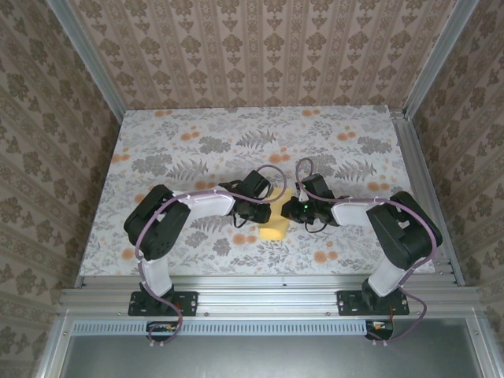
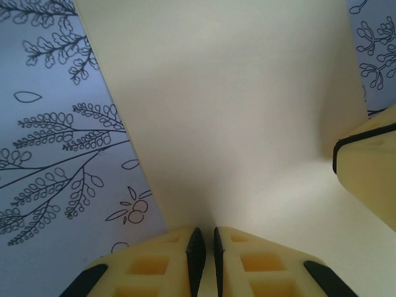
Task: Fold a paper plane with a square sheet of paper (pick it up from the middle)
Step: Fold the square sheet of paper in half at the center of the table.
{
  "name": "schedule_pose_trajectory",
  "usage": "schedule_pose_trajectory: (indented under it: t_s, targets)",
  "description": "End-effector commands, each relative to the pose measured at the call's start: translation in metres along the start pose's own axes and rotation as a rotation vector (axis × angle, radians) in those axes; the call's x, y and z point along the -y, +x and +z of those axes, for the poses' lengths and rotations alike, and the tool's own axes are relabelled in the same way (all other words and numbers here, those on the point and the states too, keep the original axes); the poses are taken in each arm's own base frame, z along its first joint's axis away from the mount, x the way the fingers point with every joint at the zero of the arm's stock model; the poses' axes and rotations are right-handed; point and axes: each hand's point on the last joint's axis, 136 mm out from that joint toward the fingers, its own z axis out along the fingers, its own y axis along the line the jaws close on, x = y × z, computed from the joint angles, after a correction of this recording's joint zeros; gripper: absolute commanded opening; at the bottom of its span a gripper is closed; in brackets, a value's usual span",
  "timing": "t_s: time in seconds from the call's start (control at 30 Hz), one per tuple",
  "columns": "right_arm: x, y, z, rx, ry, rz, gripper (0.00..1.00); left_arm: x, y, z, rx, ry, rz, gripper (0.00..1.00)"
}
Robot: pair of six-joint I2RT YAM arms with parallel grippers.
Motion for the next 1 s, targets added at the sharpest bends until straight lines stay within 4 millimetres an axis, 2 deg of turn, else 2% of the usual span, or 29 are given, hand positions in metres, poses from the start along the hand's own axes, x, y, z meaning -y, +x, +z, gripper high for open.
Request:
schedule_pose_trajectory:
  t_s: [0.0, 0.37, 0.57, 0.73, 0.97]
  targets:
    - [0.004, 0.011, 0.002, -0.066, 0.022, 0.003, 0.15, -0.044, 0.086, 0.024, -0.297, -0.148, -0.017, 0.18]
    - [0.026, 0.041, -0.005, -0.179, 0.097, -0.039, 0.15, -0.046, 0.088, 0.026, -0.311, -0.154, -0.010, 0.18]
    - [0.037, 0.055, -0.017, -0.192, 0.129, -0.039, 0.15, -0.046, 0.088, 0.026, -0.314, -0.156, -0.004, 0.18]
    - [0.019, 0.048, -0.027, -0.143, 0.066, -0.026, 0.15, -0.045, 0.086, 0.027, -0.313, -0.149, -0.002, 0.18]
    - [-0.017, 0.014, -0.031, 0.009, -0.056, 0.009, 0.15, -0.043, 0.085, 0.026, -0.307, -0.145, 0.002, 0.18]
